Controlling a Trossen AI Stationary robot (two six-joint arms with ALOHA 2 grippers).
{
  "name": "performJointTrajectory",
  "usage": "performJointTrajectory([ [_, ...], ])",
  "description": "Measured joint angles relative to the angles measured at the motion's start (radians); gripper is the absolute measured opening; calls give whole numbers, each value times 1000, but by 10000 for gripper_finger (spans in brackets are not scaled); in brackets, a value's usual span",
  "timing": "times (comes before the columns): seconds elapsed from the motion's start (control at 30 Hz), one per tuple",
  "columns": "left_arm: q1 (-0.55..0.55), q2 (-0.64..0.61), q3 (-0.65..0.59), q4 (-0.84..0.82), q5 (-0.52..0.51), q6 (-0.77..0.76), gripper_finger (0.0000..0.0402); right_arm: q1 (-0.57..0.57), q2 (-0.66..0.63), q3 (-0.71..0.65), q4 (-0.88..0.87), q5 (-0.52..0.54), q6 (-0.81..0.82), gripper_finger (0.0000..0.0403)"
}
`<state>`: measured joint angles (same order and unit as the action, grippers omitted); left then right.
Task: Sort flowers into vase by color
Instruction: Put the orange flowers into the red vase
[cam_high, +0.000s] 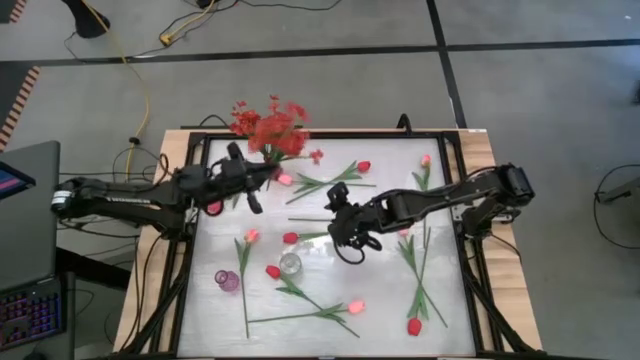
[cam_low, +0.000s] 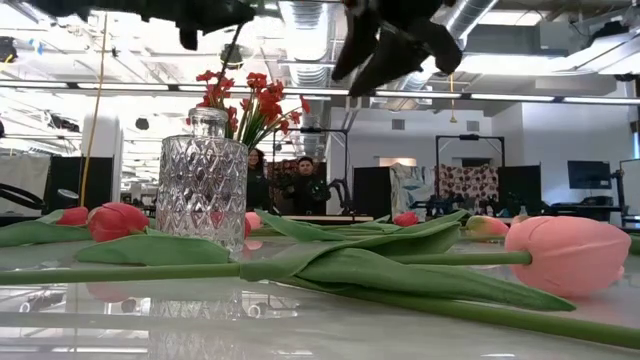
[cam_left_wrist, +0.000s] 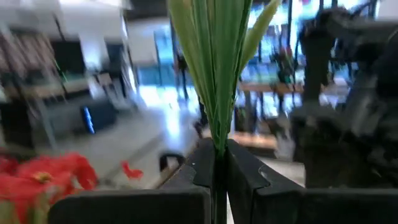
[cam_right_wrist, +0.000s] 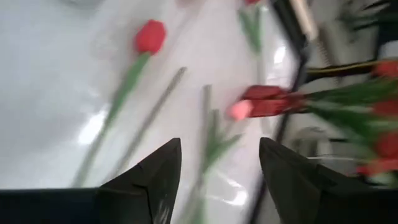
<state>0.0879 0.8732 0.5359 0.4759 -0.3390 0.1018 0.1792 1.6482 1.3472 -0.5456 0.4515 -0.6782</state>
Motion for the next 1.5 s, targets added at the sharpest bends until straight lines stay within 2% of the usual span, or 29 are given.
performJointTrajectory([
  [0.17, 15, -9, -205, 377, -56, 133, 4, -47, -1, -52, 60, -94, 45, 223],
  [0.33, 77, 19, -316, 590, -65, 215, 4, -85, 0, -107, 184, -175, 25, 206],
  [0.53, 204, 90, -331, 651, 49, 194, 4, -118, 2, -140, 297, -272, 16, 188],
  [0.83, 372, 249, -331, 788, 197, 109, 4, -113, 2, -140, 309, -275, 16, 175],
  [1.13, 434, 417, -328, 980, 230, 84, 4, -107, 2, -140, 308, -282, 16, 175],
  [1.5, 456, 554, -272, 1009, 247, 114, 4, -110, 2, -140, 307, -291, 16, 175],
])
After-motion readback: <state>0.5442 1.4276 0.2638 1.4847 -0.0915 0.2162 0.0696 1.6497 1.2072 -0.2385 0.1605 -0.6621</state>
